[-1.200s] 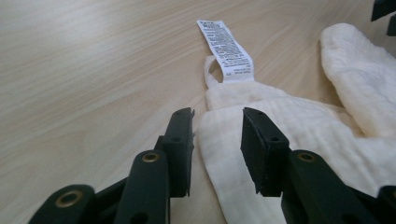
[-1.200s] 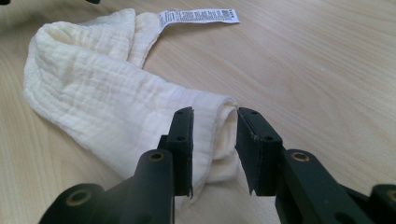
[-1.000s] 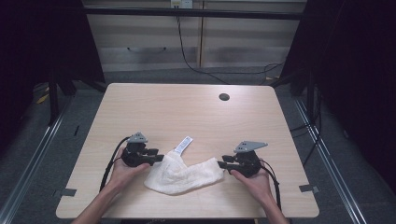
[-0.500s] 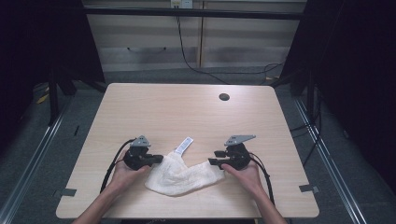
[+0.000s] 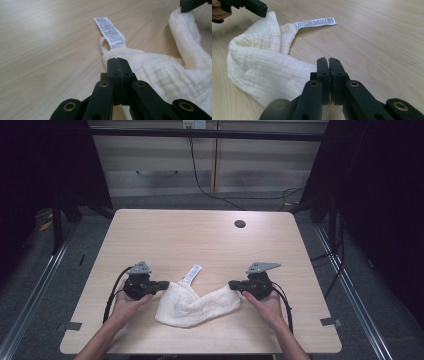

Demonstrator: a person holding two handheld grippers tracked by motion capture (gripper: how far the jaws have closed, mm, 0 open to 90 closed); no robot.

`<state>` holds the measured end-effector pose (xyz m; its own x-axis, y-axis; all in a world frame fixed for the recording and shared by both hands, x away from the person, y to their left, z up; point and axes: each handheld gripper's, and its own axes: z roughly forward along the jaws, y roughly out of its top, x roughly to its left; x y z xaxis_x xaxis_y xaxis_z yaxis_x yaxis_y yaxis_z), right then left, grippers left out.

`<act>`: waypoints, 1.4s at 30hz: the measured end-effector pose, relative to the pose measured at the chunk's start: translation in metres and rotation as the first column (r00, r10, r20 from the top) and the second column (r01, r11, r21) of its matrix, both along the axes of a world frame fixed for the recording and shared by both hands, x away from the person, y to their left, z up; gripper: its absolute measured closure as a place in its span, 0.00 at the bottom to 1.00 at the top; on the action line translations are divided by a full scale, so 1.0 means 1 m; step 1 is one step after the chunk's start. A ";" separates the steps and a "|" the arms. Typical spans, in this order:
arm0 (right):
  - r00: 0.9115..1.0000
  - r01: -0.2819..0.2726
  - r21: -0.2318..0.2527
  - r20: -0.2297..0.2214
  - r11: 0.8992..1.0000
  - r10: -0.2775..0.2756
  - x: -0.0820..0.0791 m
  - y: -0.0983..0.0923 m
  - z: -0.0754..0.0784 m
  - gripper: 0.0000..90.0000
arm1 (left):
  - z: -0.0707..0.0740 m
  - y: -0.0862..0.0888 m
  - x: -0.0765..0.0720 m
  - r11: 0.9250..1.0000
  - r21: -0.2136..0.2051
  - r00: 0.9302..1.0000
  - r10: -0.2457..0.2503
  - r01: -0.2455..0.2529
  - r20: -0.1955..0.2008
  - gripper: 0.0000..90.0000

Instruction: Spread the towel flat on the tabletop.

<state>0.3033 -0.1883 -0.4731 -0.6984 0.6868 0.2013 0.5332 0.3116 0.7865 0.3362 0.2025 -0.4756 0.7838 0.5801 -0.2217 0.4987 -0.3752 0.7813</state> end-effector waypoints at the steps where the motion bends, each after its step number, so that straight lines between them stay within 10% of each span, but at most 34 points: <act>1: 1.000 0.000 0.000 0.000 1.000 0.000 0.000 0.000 0.000 0.98 | 0.000 0.000 0.000 1.000 0.000 1.000 0.000 0.000 0.000 1.00; 16: 0.988 0.067 0.029 0.137 0.997 -0.071 0.015 -0.019 0.068 0.98 | 0.061 0.022 0.009 0.985 -0.145 0.984 0.112 -0.092 0.136 1.00; 30: 0.998 0.016 -0.098 -0.051 0.995 -0.022 -0.014 -0.023 -0.007 0.95 | 0.015 0.027 -0.003 0.996 -0.017 0.995 0.083 -0.082 0.050 1.00; 42: 0.996 0.084 -0.044 -0.024 0.996 -0.085 0.008 -0.026 0.002 0.80 | 0.007 0.028 -0.001 0.996 -0.007 0.995 0.094 -0.094 0.033 1.00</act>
<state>0.3116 -0.2144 -0.4714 -0.6326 0.7513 0.1882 0.5792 0.2976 0.7589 0.3351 0.2304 -0.4685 0.7328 0.6503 -0.2000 0.5055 -0.3237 0.7998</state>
